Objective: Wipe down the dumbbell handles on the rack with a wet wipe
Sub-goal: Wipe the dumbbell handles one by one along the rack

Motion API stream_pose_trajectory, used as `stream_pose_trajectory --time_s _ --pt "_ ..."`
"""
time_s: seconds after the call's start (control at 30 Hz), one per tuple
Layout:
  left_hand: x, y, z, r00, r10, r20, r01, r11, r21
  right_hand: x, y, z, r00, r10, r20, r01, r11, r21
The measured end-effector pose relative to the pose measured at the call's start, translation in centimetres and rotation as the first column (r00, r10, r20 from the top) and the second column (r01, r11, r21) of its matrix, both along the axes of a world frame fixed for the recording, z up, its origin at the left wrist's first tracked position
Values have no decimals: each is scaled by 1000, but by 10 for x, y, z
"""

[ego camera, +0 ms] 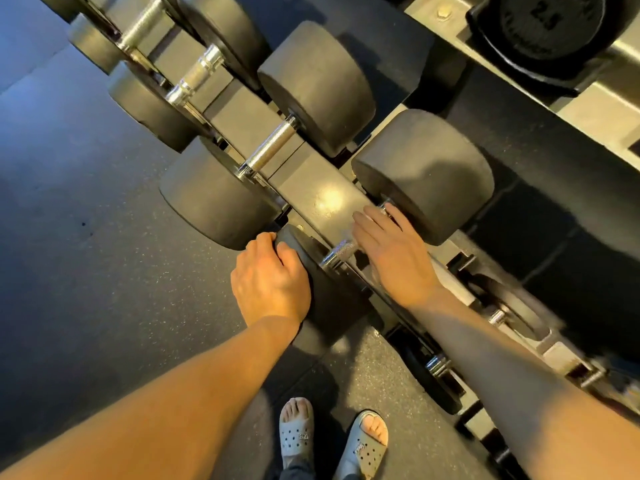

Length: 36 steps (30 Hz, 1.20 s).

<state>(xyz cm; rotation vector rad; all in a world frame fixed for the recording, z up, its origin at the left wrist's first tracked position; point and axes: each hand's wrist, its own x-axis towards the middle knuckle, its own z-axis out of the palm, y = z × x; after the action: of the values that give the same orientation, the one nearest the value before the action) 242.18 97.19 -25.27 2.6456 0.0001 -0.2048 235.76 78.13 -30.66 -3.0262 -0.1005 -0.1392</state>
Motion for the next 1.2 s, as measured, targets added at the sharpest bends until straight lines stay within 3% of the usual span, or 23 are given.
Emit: stream_pose_trajectory --time_s 0.1,0.13,0.17,0.2,0.23,0.27,0.3,0.33,0.37,0.43,0.47,0.53,0.6,0.7,0.73,0.8,0.87,0.93,1.07,1.2 --pt "0 1 -2 1000 -21 20 20 1000 11 -14 12 -1 975 -165 149 121 956 266" --pt "-1 1 -2 1000 -23 15 23 1000 12 -19 19 5 944 -293 152 209 887 412" --pt "-1 1 -3 1000 -19 8 19 1000 12 -24 27 12 886 -453 97 318 748 583" --pt "-1 0 -3 1000 -14 4 14 1000 9 -26 37 21 782 -622 -41 426 487 762" --pt "-1 0 -2 1000 -12 4 12 1000 6 -26 45 29 642 -720 -264 474 102 875" --pt "-1 -1 -1 1000 -14 6 14 1000 2 -22 50 34 495 -713 -497 433 -293 852" --pt "-1 -1 -1 1000 -14 8 14 1000 -2 -17 51 33 363 -641 -676 362 -571 736" --pt "-1 -1 -1 1000 -14 11 15 1000 -3 -10 48 29 253 -564 -786 280 -735 618" --pt "-1 -1 0 1000 -15 14 15 1000 -2 -1 45 25 182 -498 -848 183 -830 527" --pt "-1 -1 0 1000 -13 19 13 1000 -2 15 35 20 134 -434 -891 20 -898 440" --pt "-1 -1 -1 1000 -12 18 12 1000 -1 20 32 22 185 -420 -888 -26 -906 423" --pt "0 -1 -2 1000 -12 12 12 1000 -2 26 35 32 385 -422 -821 -52 -898 438" --pt "0 -1 -2 1000 -10 3 10 1000 -4 24 50 40 511 -462 -725 57 -823 565" --pt "-1 0 -2 1000 -10 4 10 1000 -14 22 64 37 477 -611 -632 205 -622 756" --pt "-1 0 -2 1000 -8 5 8 1000 -17 26 59 34 440 -622 -648 206 -632 747" --pt "0 0 -2 1000 -5 6 5 1000 -20 36 43 28 418 -518 -746 115 -785 609" --pt "0 -1 -3 1000 -10 7 10 1000 -17 41 28 23 520 -357 -776 16 -904 427" --pt "0 0 -4 1000 -11 7 11 1000 -13 41 21 18 580 -287 -763 -29 -943 332" --pt "0 0 -5 1000 -15 6 15 1000 -13 38 30 28 511 -368 -777 -65 -918 392" --pt "-1 -1 -3 1000 -18 9 18 1000 -5 33 60 40 490 -512 -705 114 -764 635"
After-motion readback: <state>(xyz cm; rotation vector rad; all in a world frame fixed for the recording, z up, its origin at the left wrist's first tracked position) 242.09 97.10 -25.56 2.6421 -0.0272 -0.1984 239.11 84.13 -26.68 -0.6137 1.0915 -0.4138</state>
